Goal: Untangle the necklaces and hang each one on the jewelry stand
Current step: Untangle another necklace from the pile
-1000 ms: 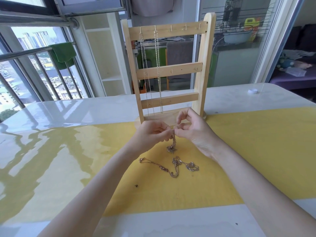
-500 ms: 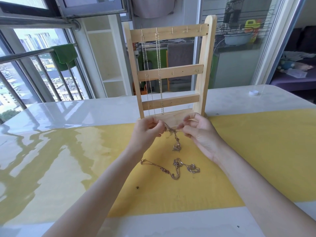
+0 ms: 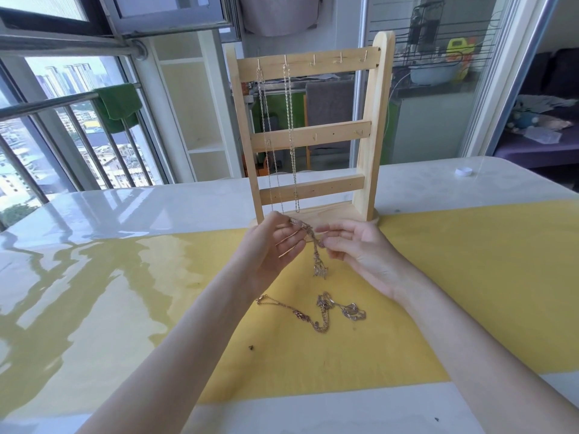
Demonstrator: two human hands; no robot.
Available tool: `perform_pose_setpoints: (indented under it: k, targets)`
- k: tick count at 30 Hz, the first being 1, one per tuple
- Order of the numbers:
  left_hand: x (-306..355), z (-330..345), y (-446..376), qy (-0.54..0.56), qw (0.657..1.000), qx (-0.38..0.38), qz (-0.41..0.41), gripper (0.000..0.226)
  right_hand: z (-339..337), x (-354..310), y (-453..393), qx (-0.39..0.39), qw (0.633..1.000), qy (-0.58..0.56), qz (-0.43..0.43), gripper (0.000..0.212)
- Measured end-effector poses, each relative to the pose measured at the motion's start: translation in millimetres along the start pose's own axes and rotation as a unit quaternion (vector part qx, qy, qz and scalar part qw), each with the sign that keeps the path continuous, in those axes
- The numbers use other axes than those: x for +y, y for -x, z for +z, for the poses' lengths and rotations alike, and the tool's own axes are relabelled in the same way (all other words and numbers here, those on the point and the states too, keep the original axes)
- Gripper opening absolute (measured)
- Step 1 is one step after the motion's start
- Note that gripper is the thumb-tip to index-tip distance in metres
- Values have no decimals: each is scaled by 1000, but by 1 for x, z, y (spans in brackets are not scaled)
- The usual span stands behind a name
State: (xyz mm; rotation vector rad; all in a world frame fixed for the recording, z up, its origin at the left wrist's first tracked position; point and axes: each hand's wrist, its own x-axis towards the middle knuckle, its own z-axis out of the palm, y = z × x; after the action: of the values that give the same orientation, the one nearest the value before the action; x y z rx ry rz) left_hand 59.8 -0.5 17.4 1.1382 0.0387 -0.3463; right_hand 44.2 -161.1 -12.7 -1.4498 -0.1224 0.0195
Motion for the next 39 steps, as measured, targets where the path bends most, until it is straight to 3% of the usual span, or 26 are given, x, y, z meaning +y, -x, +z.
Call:
perform_pose_setpoints:
  k: [2, 5, 9, 15, 18, 20, 22, 26, 29, 31, 35, 39]
  targets:
    - [0, 1, 1, -36, 999, -18, 12, 14, 3, 0, 0, -14, 1000, 19, -4, 15]
    - [-1, 3, 2, -74, 997, -24, 30, 12, 5, -2, 1, 29, 996, 80, -32, 11]
    - [0, 3, 1, -44, 998, -18, 37, 14, 7, -2, 1, 42, 994, 99, -26, 8]
    - [0, 4, 0, 65, 997, -45, 9, 15, 9, -3, 1, -1, 999, 51, 1, 23]
    - [-2, 2, 0, -29, 997, -64, 13, 9, 9, -1, 1, 14, 999, 40, 5, 21]
    - [-6, 2, 0, -116, 990, -84, 19, 6, 8, -2, 2, 23, 999, -34, 10, 20]
    - [-12, 2, -1, -221, 972, -61, 49, 13, 6, -3, 3, 30, 998, -61, 14, 17]
    - [-18, 1, -4, -345, 926, 23, 149, 15, 5, 0, 5, 21, 999, 20, 16, 5]
    - [-19, -1, -3, -407, 885, 17, 227, 17, 7, -1, 6, 18, 997, 70, 23, 11]
    - [-18, 1, 0, -386, 894, -2, 228, 17, 7, -3, 6, 34, 994, 102, 26, 11]
    - [-11, 6, 3, -301, 942, -32, 146, 15, 8, -4, 7, 55, 991, 124, -2, 14]
    - [-10, 3, 4, -277, 953, -42, 117, 16, 6, -5, 6, 52, 986, 152, -46, 7]
